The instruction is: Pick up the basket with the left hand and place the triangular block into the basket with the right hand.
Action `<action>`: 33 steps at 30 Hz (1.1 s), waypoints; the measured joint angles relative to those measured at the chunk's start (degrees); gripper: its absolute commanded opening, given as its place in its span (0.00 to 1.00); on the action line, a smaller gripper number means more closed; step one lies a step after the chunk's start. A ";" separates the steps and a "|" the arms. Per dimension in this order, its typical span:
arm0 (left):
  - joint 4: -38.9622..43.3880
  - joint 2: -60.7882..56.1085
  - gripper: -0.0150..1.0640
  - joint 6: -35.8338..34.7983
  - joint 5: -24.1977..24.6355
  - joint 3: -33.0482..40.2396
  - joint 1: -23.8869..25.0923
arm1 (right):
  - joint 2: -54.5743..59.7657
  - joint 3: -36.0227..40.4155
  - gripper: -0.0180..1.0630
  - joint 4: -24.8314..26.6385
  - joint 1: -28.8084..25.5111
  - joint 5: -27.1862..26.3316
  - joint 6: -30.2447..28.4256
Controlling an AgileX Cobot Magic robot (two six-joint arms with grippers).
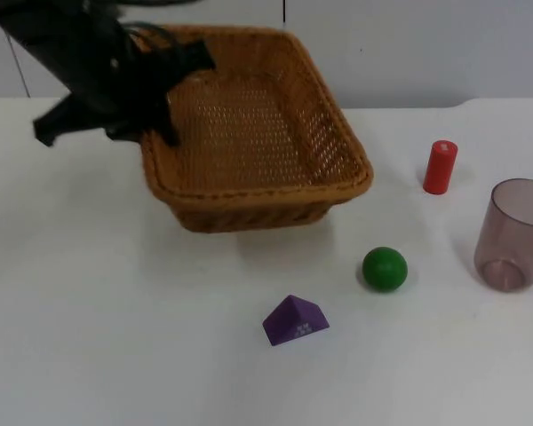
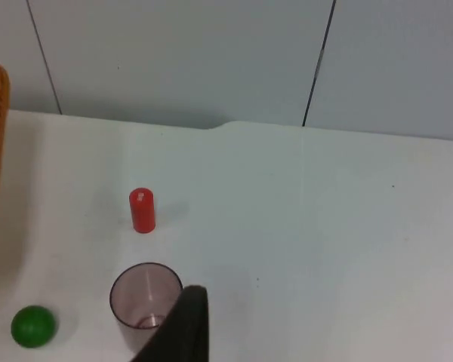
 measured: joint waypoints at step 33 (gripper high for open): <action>-21.77 -34.52 0.01 28.70 10.04 28.47 19.52 | 34.37 -0.11 0.92 31.73 15.60 -2.50 -46.41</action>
